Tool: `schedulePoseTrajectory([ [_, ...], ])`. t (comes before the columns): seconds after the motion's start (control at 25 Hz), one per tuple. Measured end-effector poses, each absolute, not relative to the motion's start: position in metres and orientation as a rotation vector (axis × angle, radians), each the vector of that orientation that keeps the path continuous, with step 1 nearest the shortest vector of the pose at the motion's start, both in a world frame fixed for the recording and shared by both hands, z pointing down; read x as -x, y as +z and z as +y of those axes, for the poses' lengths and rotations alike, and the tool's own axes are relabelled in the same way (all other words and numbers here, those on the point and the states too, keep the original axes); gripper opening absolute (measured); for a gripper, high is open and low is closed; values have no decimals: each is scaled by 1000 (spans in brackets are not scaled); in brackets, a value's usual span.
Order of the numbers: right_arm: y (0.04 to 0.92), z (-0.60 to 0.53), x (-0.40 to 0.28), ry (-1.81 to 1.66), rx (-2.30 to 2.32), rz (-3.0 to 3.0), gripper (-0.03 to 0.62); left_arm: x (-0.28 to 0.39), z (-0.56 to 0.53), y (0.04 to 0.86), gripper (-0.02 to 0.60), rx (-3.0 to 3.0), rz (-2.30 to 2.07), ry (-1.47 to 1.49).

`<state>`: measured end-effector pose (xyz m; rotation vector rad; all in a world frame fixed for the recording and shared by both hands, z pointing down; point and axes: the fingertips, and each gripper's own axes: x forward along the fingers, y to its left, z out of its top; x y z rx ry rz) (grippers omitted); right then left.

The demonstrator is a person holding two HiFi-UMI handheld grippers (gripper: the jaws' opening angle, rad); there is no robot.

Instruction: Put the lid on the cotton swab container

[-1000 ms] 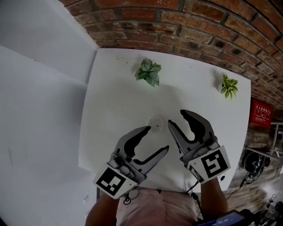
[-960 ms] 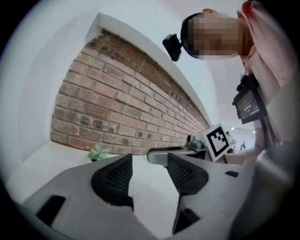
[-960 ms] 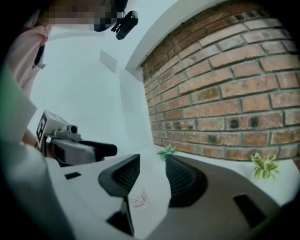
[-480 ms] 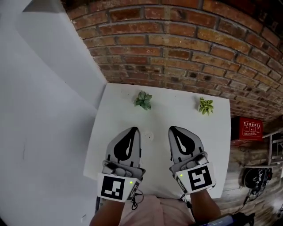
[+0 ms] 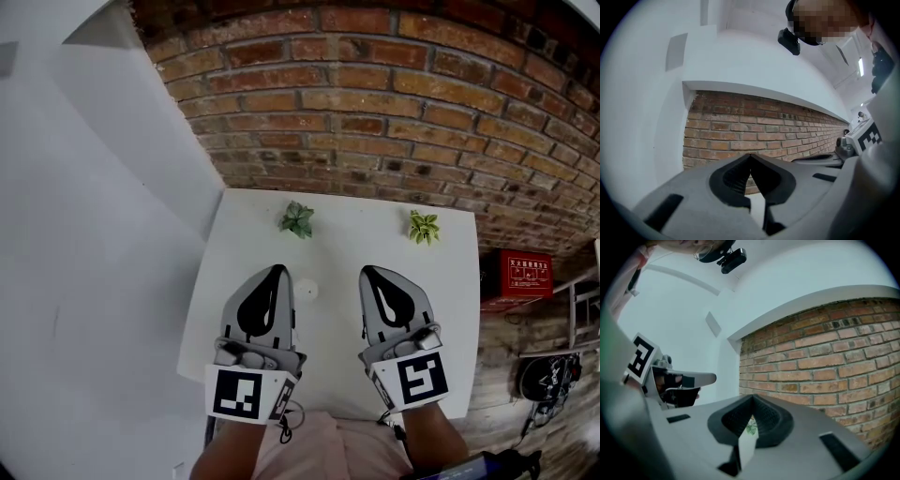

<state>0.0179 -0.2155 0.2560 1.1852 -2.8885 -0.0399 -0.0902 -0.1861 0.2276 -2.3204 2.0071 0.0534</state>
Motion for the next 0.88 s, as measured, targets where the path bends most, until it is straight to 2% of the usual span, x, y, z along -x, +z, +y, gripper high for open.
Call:
schedulePoseTrajectory([
  [0.88, 254, -213, -15, -48, -1159, -2917, 5, 83, -186, 231, -2, 2332, 2002, 20],
])
